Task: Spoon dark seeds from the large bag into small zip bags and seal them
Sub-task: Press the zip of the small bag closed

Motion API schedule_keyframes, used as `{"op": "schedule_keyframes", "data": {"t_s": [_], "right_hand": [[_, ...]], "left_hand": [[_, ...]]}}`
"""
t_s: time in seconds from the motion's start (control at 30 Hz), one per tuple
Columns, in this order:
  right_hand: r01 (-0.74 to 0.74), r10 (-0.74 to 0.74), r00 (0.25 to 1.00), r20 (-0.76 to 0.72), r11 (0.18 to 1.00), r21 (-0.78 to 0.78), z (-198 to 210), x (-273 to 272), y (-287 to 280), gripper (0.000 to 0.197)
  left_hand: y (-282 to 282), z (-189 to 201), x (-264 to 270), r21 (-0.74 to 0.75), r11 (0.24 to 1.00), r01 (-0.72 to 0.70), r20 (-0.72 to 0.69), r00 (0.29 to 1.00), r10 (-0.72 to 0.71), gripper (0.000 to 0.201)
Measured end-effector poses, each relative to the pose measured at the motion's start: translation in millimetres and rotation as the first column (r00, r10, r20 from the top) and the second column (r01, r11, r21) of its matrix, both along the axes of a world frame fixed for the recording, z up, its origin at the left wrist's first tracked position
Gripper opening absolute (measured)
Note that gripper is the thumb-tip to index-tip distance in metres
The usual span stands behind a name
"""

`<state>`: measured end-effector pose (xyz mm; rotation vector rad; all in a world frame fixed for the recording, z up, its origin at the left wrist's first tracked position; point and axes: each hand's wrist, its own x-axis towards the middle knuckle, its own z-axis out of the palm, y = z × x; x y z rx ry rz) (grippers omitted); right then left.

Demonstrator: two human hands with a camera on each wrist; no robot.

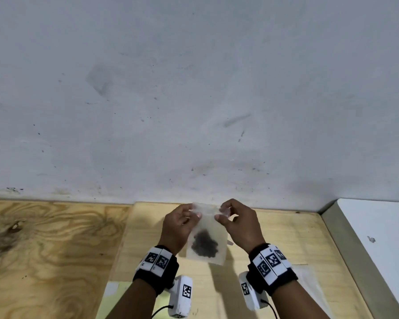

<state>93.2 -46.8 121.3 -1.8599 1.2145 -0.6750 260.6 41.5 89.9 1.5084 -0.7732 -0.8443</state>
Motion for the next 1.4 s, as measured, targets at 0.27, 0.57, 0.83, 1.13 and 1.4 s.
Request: {"op": "schedule_keyframes", "data": {"t_s": [0.27,0.57,0.83,1.13,1.4], "right_hand": [[-0.01,-0.07,0.954,0.292,0.965,0.262,1.9,-7.0,-1.0,0.02],[-0.037,-0.099,0.936,0.339,0.927,0.373,2.0,-8.8,-2.7,0.016],[-0.022,-0.135,0.926,0.353,0.913,0.407,7.5,-17.0,-5.6,0.014],[0.049,-0.259,0.903,0.343,0.855,0.517,3.4,-32.8,-14.2,0.021],[0.101,-0.34,0.864,0.371,0.839,0.535,-2.5,-32.1,-16.8,0.016]], "left_hand": [[-7.3,20.1,-12.2,-0.031,0.999,-0.033,-0.136,0.99,0.029,0.005],[-10.2,20.8,-24.9,0.004,1.0,0.026,-0.17,0.985,-0.025,0.007],[-15.5,14.9,-27.0,0.003,0.998,0.066,-0.195,0.979,-0.065,0.015],[-22.9,12.7,-20.5,0.002,0.996,0.089,-0.239,0.967,-0.086,0.014],[-33.8,13.6,-28.6,0.031,0.997,0.074,-0.243,0.968,-0.065,0.015]]}}
